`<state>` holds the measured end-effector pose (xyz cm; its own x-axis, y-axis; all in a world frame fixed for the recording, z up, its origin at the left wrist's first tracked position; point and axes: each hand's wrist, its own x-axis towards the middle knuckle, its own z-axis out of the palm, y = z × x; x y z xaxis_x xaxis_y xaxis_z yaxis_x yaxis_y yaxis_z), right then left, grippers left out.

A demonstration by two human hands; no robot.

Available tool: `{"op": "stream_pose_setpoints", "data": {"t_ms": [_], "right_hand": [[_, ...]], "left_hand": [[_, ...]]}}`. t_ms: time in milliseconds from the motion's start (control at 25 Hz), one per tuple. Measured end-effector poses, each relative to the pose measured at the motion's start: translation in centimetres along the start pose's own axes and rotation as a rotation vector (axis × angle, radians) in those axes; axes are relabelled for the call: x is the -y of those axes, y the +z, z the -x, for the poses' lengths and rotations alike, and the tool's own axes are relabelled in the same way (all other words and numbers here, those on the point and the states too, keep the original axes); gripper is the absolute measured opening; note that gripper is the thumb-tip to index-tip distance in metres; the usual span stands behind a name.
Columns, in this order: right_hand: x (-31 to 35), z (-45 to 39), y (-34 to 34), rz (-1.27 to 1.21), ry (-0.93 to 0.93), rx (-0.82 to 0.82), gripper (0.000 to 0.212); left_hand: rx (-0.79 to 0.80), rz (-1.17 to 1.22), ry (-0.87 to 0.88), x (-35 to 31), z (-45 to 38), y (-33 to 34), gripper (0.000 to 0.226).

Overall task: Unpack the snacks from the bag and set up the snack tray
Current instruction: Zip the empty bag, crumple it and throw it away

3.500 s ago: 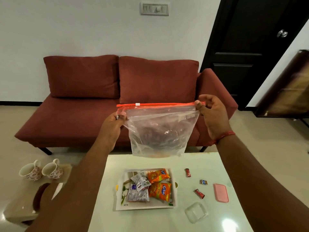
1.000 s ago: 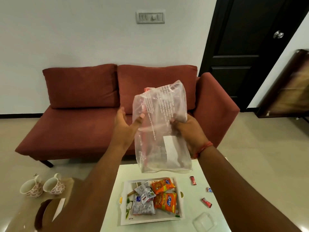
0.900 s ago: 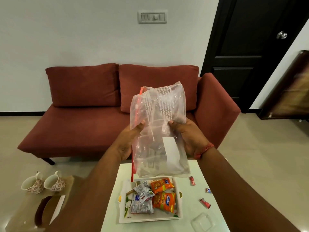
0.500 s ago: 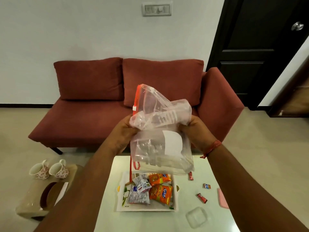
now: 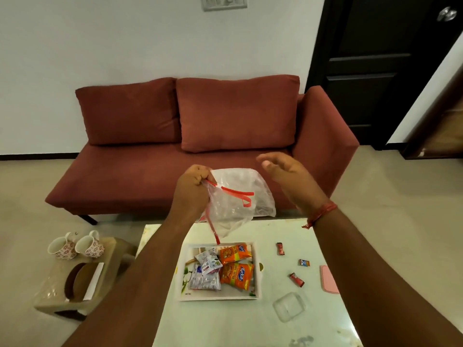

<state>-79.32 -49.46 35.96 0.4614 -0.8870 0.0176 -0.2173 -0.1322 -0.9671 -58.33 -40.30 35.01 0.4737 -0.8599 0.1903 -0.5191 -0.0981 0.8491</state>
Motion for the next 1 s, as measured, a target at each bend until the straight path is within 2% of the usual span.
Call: {"op": "stream_pose_setpoints", "data": {"t_ms": [80, 120, 200, 240, 320, 400, 560, 640, 720, 800, 840, 920, 1000], "right_hand": [[-0.2, 0.5, 2.1, 0.285, -0.067, 0.183, 0.048], [-0.5, 0.9, 3.2, 0.401, -0.076, 0.218, 0.063], [-0.9, 1.6, 4.6, 0.469, -0.046, 0.188, 0.074], [-1.3, 1.9, 4.8, 0.475, -0.039, 0.16, 0.074], [-2.2, 2.7, 4.9, 0.514, -0.043, 0.122, 0.071], [-3.2, 3.5, 4.9, 0.564, -0.049, 0.067, 0.068], [-5.6, 5.2, 4.8, 0.663, -0.048, -0.069, 0.062], [-7.0, 6.3, 4.2, 0.687, -0.038, -0.094, 0.06], [-8.7, 7.6, 3.0, 0.698, -0.033, -0.085, 0.059], [-10.4, 9.2, 0.7, 0.569, -0.002, -0.07, 0.059], [-11.2, 10.1, -0.7, 0.456, 0.034, -0.115, 0.057], [-12.8, 11.7, -4.3, 0.222, 0.112, -0.339, 0.05], [-14.9, 13.1, -8.3, 0.133, 0.218, -0.543, 0.05]], "left_hand": [[-0.03, 0.169, -0.07, -1.3, 0.0, 1.7, 0.041], [-0.03, 0.307, -0.16, -1.8, 0.0, 2.6, 0.035], [0.039, 0.577, -0.425, -2.3, 0.3, 4.0, 0.024], [0.119, 0.633, -0.545, -2.4, 0.5, 4.6, 0.028], [0.309, 0.68, -0.666, -2.2, 1.2, 5.6, 0.048], [0.45, 0.843, -0.683, -1.8, 1.7, 6.5, 0.06], [0.55, 1.225, -0.712, -0.8, 2.2, 7.5, 0.058], [0.596, 1.228, -0.685, -0.4, 3.0, 8.9, 0.058], [0.614, 1.04, -0.68, -0.6, 4.0, 11.6, 0.052], [0.552, 0.823, -0.689, -1.1, 5.0, 15.0, 0.043], [0.54, 0.781, -0.68, -1.4, 5.4, 16.8, 0.038], [0.565, 0.782, -0.645, -2.2, 6.1, 20.5, 0.03], [0.592, 0.752, -0.64, -3.1, 6.8, 24.6, 0.031]]}}
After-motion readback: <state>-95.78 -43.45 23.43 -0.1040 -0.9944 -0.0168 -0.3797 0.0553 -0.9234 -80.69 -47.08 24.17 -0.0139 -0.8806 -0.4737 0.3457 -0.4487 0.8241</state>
